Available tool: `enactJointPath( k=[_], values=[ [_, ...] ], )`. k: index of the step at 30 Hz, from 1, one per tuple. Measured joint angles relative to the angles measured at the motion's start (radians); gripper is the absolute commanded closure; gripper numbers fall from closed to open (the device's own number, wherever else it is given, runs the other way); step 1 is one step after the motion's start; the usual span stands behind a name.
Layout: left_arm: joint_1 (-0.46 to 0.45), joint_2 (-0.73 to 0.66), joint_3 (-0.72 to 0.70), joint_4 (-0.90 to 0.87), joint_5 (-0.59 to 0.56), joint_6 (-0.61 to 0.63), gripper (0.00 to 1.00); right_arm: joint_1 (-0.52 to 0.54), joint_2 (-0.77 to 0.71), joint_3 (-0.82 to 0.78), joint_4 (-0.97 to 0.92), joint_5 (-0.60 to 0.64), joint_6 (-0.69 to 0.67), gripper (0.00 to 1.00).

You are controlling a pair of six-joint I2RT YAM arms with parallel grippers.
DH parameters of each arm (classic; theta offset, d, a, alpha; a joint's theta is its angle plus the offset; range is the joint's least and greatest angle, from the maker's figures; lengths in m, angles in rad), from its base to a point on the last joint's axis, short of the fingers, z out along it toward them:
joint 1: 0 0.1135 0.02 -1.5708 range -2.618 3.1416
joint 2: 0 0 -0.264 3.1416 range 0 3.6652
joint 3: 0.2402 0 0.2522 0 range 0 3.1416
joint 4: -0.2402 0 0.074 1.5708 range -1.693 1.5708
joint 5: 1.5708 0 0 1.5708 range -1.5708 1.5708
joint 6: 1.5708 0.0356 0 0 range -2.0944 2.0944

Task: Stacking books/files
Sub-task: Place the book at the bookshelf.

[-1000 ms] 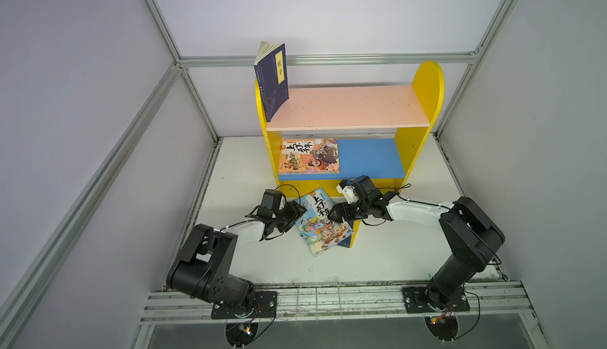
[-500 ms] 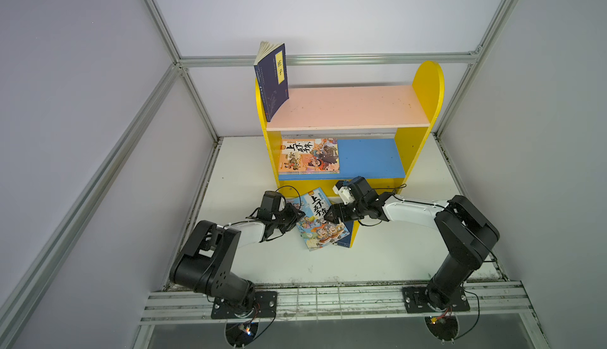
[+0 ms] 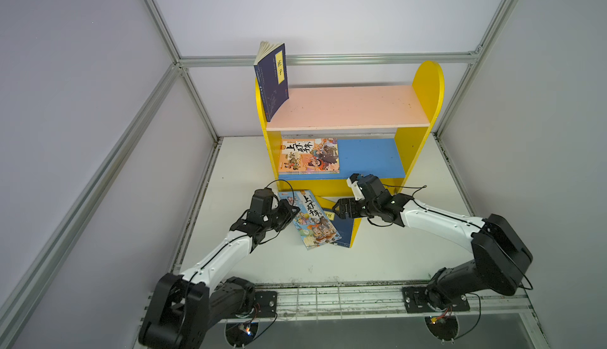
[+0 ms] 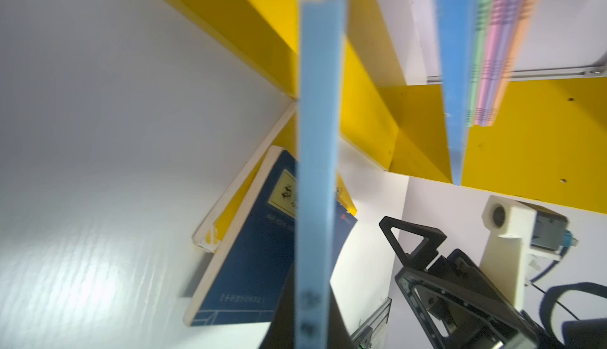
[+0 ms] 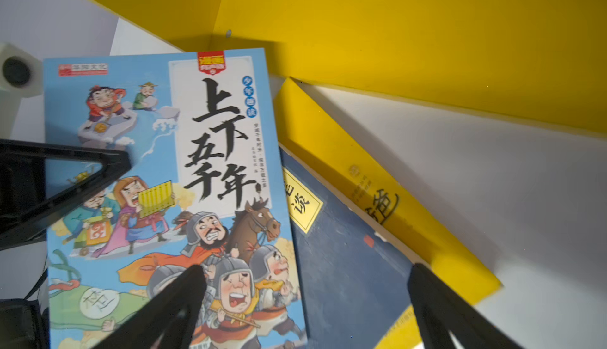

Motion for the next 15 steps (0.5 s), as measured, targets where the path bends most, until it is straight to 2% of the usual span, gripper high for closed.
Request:
enactJointPath(
  k=[8,15],
  values=[
    [-0.002,-0.189,0.065,-0.075,-0.039,-0.095,1.0,-0.002,-0.224,-0.008,-0.111,0.017,0.079,0.0],
    [-0.01,-0.258,0.086,-0.054,-0.092,-0.192,1.0,0.036,-0.399,-0.137,0.042,-0.045,0.356,0.0]
  ],
)
